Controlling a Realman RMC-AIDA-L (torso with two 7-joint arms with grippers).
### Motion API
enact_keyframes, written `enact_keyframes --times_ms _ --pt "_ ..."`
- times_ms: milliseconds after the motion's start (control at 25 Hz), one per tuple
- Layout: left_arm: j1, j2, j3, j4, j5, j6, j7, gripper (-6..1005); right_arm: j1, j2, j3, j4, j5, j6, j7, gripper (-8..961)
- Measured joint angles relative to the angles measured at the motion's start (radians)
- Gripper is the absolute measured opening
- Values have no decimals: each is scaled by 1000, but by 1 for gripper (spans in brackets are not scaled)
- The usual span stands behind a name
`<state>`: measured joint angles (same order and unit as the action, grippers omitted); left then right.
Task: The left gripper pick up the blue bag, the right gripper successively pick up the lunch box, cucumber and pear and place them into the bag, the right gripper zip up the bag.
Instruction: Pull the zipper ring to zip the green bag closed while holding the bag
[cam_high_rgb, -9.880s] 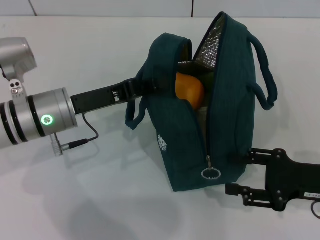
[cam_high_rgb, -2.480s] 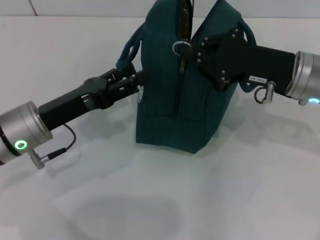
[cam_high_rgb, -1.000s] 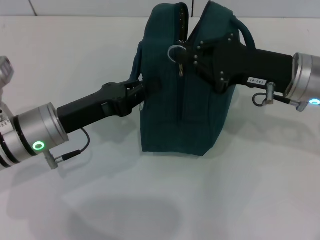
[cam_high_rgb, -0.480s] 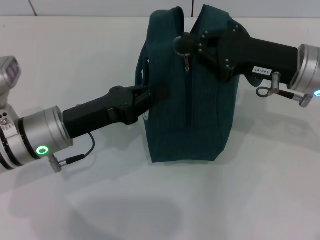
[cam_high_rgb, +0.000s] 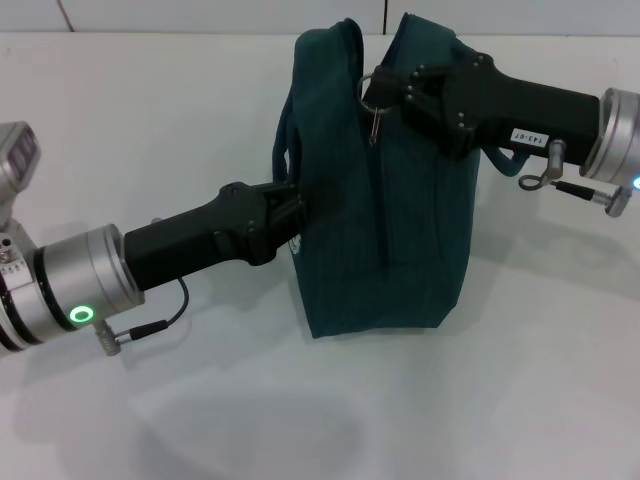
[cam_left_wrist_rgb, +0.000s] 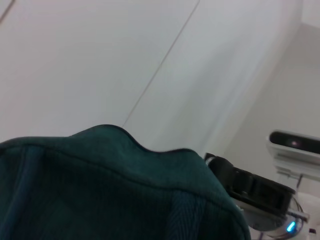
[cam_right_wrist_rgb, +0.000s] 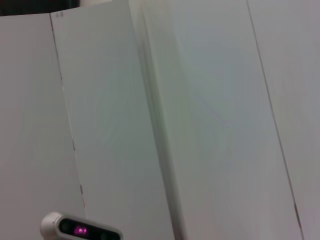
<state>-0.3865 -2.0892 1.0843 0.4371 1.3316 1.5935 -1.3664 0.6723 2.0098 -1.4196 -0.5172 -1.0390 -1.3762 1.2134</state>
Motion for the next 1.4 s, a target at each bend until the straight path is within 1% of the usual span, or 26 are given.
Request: enact_keyframes --times_ms 240,600,1000,1200,1400 --pt "5 0 5 -2 0 8 14 77 7 -3 1 0 0 4 24 8" --pt "7 1 39 -4 -1 10 34 74 14 -7 1 -8 1 -5 54 9" --pt "12 2 34 -15 -1 3 38 71 14 -7 4 -13 7 -38 71 9" --pt "17 4 33 -15 -4 5 38 70 4 -7 28 -14 7 -51 74 8" --pt "21 5 33 -13 -6 8 38 68 -3 -8 29 -11 7 -54 77 8"
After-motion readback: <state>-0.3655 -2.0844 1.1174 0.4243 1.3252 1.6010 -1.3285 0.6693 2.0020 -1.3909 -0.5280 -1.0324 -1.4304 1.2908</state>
